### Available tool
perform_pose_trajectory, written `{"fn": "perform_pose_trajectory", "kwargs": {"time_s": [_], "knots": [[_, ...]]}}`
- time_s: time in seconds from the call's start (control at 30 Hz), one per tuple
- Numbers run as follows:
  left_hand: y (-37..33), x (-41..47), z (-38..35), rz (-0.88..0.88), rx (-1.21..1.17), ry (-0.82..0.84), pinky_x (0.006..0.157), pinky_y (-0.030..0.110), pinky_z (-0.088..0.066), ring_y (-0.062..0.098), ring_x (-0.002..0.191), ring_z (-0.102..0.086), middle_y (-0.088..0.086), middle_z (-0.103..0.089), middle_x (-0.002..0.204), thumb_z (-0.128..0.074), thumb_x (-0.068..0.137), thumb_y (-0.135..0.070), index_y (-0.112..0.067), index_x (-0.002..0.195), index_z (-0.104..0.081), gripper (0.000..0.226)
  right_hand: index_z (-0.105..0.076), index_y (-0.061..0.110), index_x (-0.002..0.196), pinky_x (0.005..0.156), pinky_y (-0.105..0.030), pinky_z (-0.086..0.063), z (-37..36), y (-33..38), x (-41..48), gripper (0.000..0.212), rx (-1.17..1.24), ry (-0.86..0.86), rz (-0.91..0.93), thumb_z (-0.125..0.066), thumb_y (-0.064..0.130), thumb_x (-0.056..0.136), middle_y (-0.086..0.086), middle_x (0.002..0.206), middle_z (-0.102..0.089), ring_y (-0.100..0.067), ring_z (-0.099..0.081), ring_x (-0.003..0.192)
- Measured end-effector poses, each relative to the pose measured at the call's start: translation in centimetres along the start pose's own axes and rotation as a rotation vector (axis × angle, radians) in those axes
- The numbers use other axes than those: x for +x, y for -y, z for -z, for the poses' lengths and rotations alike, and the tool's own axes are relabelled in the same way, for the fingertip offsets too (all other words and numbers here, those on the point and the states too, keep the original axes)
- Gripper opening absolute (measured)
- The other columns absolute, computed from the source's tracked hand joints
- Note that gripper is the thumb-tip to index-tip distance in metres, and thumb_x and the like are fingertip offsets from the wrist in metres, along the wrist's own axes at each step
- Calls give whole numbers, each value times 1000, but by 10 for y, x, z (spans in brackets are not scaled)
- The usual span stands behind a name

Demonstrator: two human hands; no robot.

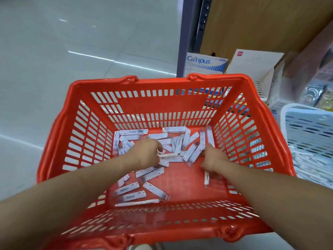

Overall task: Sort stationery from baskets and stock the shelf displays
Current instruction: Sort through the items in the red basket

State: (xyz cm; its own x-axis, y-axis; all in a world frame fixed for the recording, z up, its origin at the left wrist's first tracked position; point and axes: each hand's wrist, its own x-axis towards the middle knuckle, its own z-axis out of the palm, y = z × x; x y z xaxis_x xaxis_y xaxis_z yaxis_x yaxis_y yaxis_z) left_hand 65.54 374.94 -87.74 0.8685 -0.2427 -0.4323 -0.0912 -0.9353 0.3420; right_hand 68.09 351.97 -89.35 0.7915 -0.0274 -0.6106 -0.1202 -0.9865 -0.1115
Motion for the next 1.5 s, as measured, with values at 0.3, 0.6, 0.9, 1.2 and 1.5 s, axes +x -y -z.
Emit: {"fn": "perform_pose_trajectory", "kwargs": {"time_s": [0.3,0.6,0.9,1.2,1.5], "knots": [[-1,-8,31,133,-513,-133,70,24,-57,11,70,-67,-4,-69,79,-64,87,1,-13,89,-76,18,-62,13,72,47,-22,-40,29,55,-6,18,477,-62,296,-57,12,89,-2,59,-58,-4,-50,42],[-2,-16,21,273,-795,-236,54,28,-51,22,75,-64,5,-62,94,-78,81,-16,-13,109,-62,32,-52,13,79,45,-26,-41,2,65,-15,26,832,474,195,-44,19,103,-4,55,-53,-14,-42,40],[12,-54,-20,165,-397,706,68,25,-52,15,86,-65,3,-67,101,-50,96,-9,-9,113,-66,24,-61,7,100,38,-21,-38,-6,58,-14,48,674,452,134,-48,53,96,-4,63,-47,-11,-38,41],[15,-57,-33,89,-35,800,88,31,-42,25,105,-57,10,-64,120,-53,97,-19,-5,123,-63,32,-56,11,87,42,-23,-43,-6,52,-10,10,577,509,261,-63,13,94,-13,71,-63,-17,-59,54],[21,-45,-17,76,-551,332,56,22,-48,9,58,-59,-5,-64,71,-67,92,-27,-21,92,-64,7,-52,14,112,48,-24,-48,-6,54,-13,36,726,546,211,-50,-14,89,-12,79,-66,-14,-65,59]]}}
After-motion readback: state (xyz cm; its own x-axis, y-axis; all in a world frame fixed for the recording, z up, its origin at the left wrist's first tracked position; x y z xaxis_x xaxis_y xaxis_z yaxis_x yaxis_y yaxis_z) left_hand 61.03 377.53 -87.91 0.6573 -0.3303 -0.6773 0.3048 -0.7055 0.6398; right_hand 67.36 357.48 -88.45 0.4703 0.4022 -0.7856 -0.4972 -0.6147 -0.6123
